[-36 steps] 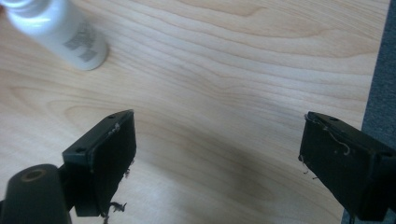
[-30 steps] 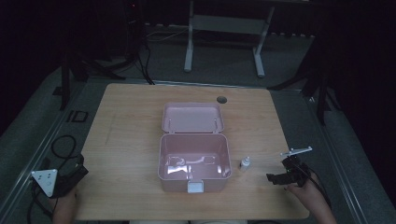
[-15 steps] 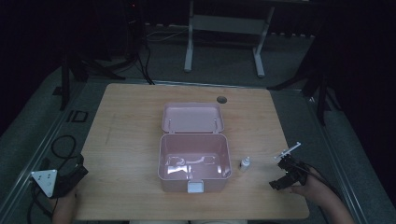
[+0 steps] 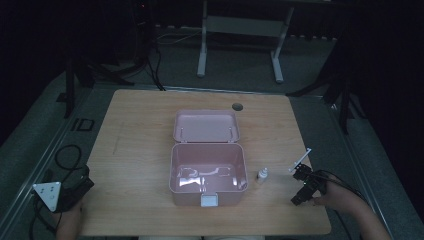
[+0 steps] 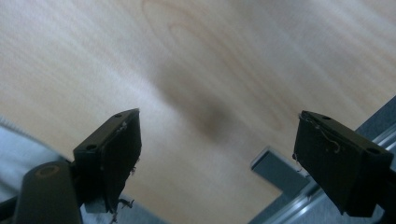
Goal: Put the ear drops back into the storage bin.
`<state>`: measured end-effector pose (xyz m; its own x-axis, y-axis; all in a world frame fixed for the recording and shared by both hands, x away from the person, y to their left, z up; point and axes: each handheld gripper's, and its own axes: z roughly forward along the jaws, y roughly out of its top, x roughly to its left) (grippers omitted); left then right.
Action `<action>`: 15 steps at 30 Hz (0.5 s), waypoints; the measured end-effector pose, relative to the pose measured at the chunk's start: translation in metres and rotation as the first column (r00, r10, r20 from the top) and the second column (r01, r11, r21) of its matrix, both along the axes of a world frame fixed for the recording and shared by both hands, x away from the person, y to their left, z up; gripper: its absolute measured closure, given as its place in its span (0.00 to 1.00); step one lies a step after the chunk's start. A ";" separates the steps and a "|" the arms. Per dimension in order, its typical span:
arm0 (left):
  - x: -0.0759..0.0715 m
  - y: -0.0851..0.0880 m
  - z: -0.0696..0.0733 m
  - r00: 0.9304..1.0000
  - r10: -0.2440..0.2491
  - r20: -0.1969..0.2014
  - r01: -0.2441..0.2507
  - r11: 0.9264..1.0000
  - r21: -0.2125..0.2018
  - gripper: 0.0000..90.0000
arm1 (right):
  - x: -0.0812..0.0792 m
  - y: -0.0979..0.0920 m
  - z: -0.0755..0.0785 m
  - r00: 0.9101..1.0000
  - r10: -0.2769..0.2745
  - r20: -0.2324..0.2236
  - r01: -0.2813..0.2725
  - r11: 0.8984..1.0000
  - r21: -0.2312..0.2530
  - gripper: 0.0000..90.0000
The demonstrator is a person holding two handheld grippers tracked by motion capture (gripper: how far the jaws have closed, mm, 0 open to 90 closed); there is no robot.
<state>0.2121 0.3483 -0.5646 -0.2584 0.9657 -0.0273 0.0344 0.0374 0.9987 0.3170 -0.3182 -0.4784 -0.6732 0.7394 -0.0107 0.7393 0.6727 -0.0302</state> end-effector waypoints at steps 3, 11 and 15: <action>0.000 0.000 0.000 1.000 -0.001 -0.001 0.001 1.000 -0.001 0.00 | 0.002 0.005 0.000 0.999 0.023 -0.045 -0.024 0.999 -0.022 0.16; 0.000 0.000 0.000 1.000 -0.001 -0.004 0.001 1.000 0.002 0.01 | 0.009 0.014 0.000 0.995 0.090 -0.036 -0.091 0.995 -0.031 0.16; 0.000 0.000 0.000 1.000 0.001 0.000 -0.001 1.000 0.000 0.00 | 0.015 0.022 -0.002 0.994 0.105 -0.041 -0.106 0.994 -0.035 0.16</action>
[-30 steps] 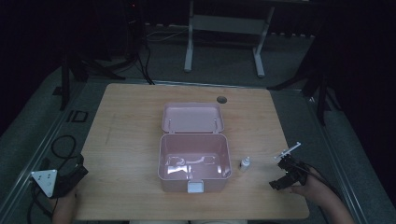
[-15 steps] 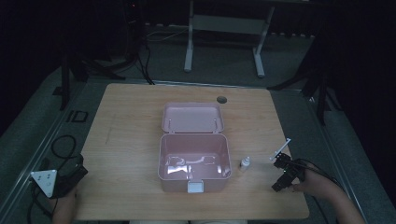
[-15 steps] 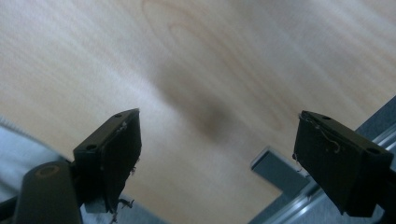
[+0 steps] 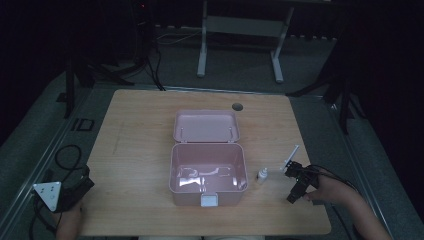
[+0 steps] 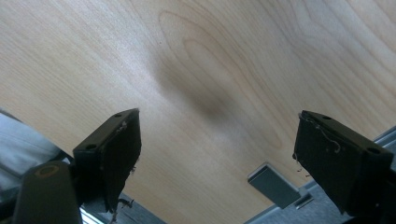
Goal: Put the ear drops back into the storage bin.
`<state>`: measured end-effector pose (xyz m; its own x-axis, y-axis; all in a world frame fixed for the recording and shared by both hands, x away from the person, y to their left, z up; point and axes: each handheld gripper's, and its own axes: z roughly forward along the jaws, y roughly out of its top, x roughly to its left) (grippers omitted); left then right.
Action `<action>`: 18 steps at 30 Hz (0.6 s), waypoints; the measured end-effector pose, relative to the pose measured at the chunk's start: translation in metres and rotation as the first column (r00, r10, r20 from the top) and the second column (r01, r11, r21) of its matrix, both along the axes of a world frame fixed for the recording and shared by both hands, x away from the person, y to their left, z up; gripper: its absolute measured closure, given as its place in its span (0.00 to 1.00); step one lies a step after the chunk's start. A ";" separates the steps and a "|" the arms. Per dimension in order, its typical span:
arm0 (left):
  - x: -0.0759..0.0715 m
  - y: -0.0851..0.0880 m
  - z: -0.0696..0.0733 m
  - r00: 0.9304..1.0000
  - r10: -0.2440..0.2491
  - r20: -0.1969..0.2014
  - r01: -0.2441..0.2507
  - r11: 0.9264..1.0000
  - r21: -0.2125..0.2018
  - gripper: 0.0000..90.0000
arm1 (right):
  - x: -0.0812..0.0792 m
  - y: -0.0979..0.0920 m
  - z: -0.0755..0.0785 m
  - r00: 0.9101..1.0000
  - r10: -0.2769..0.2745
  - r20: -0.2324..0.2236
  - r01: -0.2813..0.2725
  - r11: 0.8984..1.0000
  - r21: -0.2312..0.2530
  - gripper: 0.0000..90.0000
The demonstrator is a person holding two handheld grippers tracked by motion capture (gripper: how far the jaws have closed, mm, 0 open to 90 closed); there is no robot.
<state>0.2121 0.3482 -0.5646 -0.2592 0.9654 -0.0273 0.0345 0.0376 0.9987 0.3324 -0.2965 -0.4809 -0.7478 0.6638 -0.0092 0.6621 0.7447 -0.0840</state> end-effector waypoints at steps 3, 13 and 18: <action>0.000 0.000 0.000 1.000 0.000 -0.001 0.000 1.000 -0.001 0.01 | 0.005 0.006 -0.001 1.000 0.006 -0.001 -0.006 1.000 0.011 0.18; 0.000 0.000 0.000 1.000 -0.002 0.000 0.002 1.000 0.000 0.00 | 0.023 0.031 -0.002 1.000 0.000 0.009 0.000 0.999 0.044 0.20; 0.000 0.000 0.000 1.000 -0.002 0.000 0.002 1.000 -0.001 0.00 | 0.030 0.042 -0.002 1.000 0.007 0.001 -0.007 0.999 0.047 0.20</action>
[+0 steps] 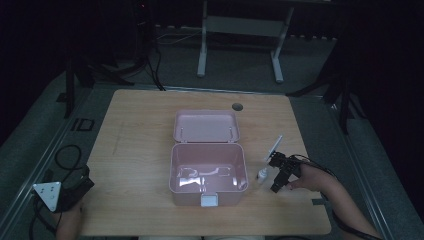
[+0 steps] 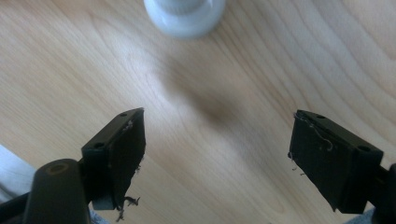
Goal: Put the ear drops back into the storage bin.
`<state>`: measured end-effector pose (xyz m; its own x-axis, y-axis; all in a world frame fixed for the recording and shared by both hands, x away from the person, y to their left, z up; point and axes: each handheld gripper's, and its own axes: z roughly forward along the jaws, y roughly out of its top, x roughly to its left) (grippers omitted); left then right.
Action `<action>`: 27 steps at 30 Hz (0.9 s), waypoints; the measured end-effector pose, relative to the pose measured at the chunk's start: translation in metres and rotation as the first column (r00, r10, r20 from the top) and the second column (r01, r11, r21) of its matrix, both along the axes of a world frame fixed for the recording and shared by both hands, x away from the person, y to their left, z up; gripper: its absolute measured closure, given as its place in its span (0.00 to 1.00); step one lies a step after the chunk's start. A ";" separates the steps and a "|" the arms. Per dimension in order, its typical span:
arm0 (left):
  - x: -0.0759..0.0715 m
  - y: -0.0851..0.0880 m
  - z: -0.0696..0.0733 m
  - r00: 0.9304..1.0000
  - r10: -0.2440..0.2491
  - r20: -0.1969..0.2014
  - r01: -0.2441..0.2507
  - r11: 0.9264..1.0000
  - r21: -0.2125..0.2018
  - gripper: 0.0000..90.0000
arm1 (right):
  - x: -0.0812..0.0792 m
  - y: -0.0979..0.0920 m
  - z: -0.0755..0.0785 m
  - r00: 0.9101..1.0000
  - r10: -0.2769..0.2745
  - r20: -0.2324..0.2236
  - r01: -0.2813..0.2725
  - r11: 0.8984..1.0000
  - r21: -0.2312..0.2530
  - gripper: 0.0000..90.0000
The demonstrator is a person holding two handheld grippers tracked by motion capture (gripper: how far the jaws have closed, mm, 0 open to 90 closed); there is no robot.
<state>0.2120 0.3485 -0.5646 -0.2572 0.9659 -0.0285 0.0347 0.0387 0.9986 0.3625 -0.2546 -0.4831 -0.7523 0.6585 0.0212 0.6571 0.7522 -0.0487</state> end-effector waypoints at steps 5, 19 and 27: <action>0.000 0.000 0.000 1.000 -0.001 0.000 0.001 1.000 0.002 0.00 | 0.007 0.012 -0.001 1.000 -0.002 0.002 0.002 1.000 0.021 0.21; 0.000 0.000 0.000 1.000 -0.004 0.000 0.004 1.000 0.004 0.01 | 0.022 0.036 -0.014 1.000 0.008 -0.004 -0.008 0.999 0.032 0.26; 0.000 0.000 0.000 1.000 -0.006 0.002 0.006 1.000 0.002 0.00 | 0.025 0.043 -0.023 0.999 0.044 -0.012 -0.044 0.999 0.018 0.46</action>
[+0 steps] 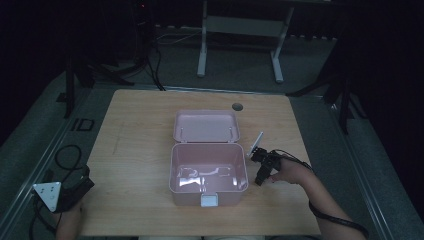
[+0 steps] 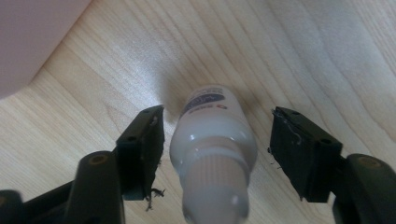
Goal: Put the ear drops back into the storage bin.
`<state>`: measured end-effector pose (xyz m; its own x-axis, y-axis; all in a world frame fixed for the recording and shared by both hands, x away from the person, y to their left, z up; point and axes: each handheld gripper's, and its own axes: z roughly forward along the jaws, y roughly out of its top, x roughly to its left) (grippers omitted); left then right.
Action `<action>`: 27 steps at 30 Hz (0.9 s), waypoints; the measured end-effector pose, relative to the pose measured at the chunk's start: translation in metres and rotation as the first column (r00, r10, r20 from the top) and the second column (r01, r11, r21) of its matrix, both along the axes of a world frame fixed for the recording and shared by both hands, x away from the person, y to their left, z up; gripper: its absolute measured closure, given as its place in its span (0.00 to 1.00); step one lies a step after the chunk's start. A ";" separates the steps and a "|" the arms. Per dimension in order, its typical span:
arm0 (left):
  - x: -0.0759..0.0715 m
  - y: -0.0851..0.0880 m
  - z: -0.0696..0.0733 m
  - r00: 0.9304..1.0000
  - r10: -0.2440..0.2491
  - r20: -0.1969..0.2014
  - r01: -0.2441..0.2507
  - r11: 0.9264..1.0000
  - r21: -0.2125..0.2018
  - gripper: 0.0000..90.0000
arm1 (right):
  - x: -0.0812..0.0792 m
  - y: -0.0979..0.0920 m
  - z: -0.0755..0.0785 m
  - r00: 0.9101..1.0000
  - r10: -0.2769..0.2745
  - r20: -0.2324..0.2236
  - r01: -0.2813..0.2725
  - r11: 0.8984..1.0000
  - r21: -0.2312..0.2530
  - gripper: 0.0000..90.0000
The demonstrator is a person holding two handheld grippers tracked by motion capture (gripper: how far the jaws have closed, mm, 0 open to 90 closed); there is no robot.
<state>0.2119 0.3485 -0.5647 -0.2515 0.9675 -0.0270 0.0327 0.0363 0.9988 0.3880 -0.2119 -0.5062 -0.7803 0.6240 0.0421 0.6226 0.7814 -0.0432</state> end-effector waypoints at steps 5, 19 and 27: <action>0.000 0.000 0.000 1.000 -0.001 0.000 0.001 1.000 -0.004 0.01 | 0.000 -0.001 -0.003 0.999 0.034 -0.002 -0.034 0.999 -0.008 0.59; 0.000 0.000 0.000 1.000 -0.002 -0.005 0.002 1.000 0.000 0.01 | -0.008 -0.010 0.002 0.987 0.159 0.033 -0.158 0.987 -0.026 0.66; 0.000 0.001 0.000 1.000 -0.005 -0.006 0.005 1.000 -0.004 0.00 | -0.018 -0.019 0.007 0.963 0.267 0.025 -0.266 0.963 -0.037 0.66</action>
